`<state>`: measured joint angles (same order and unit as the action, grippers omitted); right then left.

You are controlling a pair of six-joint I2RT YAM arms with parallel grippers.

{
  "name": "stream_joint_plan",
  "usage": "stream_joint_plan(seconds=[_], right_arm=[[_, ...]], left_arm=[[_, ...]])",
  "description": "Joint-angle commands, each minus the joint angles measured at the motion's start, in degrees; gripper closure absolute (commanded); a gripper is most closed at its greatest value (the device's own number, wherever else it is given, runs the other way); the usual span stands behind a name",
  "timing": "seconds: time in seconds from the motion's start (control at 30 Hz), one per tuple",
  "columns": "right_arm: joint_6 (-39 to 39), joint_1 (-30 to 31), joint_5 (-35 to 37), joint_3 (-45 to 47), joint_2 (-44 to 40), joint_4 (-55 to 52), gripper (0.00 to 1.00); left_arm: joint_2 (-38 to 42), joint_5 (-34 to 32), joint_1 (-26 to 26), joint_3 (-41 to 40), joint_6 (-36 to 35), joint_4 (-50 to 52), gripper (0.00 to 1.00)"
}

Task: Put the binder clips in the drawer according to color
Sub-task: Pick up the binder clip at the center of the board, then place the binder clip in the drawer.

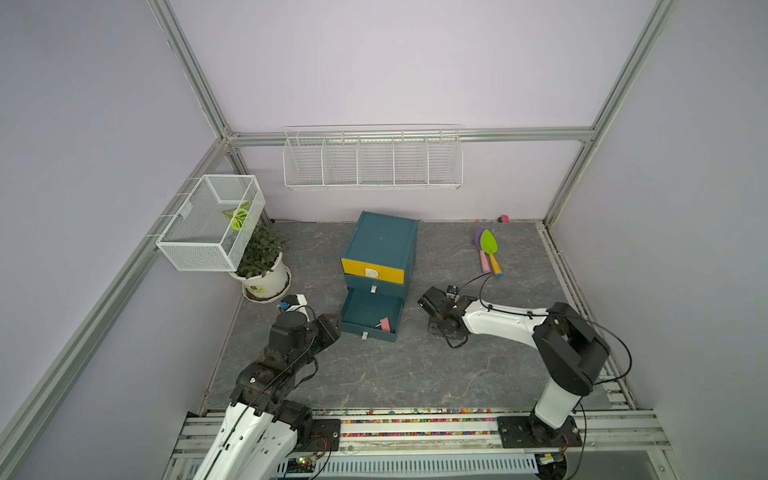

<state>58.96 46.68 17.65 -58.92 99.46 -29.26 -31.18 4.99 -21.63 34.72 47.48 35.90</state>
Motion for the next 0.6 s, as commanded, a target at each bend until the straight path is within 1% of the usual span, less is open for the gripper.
stream_joint_plan(seconds=[0.0,0.07,0.13,0.23,0.3,0.43,0.57], right_arm=[[-2.3,3.8,5.3,-0.3,-5.5,-2.4,0.8],[-3.6,6.6,7.1,-0.8,-7.9,-1.4,0.8],[-6.7,9.8,7.1,-2.0,-8.9,1.2,0.8],[-10.5,14.1,5.7,-7.2,-6.8,3.6,0.8],[-13.0,15.9,3.5,-10.8,-3.9,5.5,0.8],[-14.9,16.5,-1.6,-18.3,3.4,6.7,0.8],[-15.1,16.0,-1.5,-22.2,7.7,7.3,0.79]], left_arm=[[-0.3,1.2,0.3,-2.0,0.5,-1.9,0.53],[-0.2,1.8,0.3,-3.0,0.9,-2.8,0.53],[-0.2,2.1,0.3,-3.7,1.3,-3.4,0.54],[-0.1,2.0,0.3,-3.8,1.5,-3.6,0.54],[0.1,1.7,0.3,-3.4,1.5,-3.2,0.54],[0.6,1.4,0.3,-3.0,1.4,-2.3,0.54],[2.2,1.5,0.3,-3.3,1.8,-1.3,0.54]])
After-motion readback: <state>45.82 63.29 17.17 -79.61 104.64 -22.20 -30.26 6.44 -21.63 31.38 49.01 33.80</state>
